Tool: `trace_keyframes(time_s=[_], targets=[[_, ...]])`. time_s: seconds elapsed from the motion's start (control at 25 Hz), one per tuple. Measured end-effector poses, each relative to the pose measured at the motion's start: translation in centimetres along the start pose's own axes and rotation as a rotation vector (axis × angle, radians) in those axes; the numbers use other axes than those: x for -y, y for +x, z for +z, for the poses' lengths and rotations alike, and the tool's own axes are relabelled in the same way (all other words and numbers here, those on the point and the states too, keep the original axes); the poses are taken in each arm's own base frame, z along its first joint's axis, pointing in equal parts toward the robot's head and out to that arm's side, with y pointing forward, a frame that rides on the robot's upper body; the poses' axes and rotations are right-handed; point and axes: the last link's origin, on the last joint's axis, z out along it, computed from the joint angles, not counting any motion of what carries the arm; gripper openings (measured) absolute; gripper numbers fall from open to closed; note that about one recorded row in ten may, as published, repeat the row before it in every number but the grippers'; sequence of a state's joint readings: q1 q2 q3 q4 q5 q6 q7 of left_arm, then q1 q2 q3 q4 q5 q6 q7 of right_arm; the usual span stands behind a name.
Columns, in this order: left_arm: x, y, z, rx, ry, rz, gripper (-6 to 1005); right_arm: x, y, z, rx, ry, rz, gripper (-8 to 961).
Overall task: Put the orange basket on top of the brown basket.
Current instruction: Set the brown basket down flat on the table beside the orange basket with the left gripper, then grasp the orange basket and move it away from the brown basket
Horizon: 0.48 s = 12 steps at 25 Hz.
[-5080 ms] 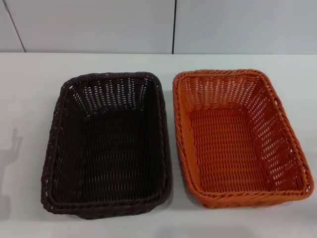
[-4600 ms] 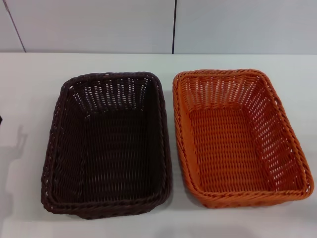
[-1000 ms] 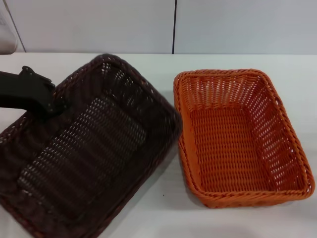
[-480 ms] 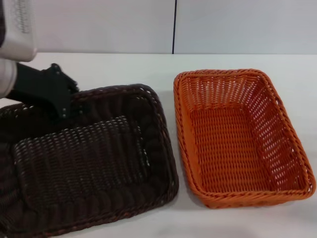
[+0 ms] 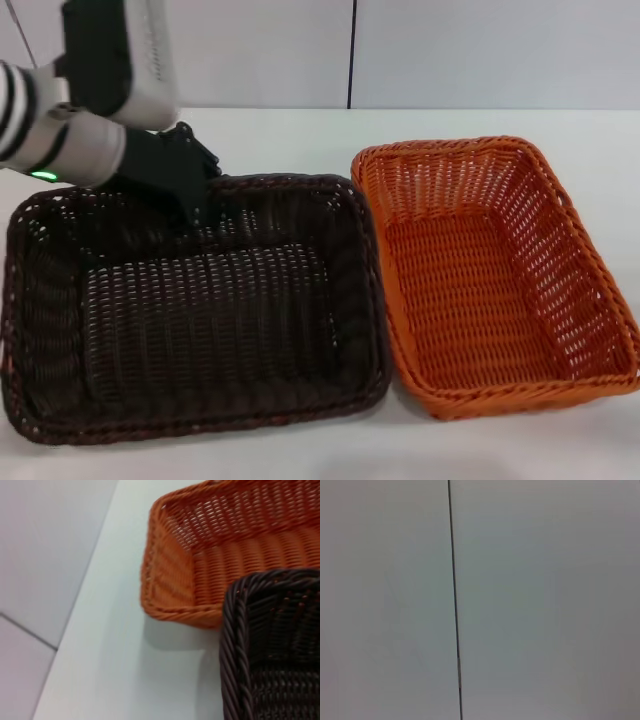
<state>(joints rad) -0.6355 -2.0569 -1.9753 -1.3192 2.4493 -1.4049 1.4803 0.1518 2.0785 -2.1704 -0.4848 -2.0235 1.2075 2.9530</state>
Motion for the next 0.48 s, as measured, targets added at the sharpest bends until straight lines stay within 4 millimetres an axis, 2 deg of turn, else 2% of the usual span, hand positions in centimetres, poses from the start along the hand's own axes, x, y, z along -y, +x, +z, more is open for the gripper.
trace_keyframes(time_s=[0.08,0.16,0.4,0.48], targets=[[0.0,0.0,0.0,0.000,0.000,0.000,212,0.0,0.0,0.0,0.001,0.001,0.000,770],[0.2,0.7,1.0,0.029,0.033,-0.007,215,0.1,0.0,0.0,0.001,0.001,0.000,770],[0.2,1.9,1.2,0.011,0.074,0.031,383,0.3,0.0,0.1,-0.004,0.007,-0.004,770],[0.5,2.5,1.0,-0.021,0.155,0.041,484,0.4,0.1,0.1,-0.007,0.009,-0.005,770]])
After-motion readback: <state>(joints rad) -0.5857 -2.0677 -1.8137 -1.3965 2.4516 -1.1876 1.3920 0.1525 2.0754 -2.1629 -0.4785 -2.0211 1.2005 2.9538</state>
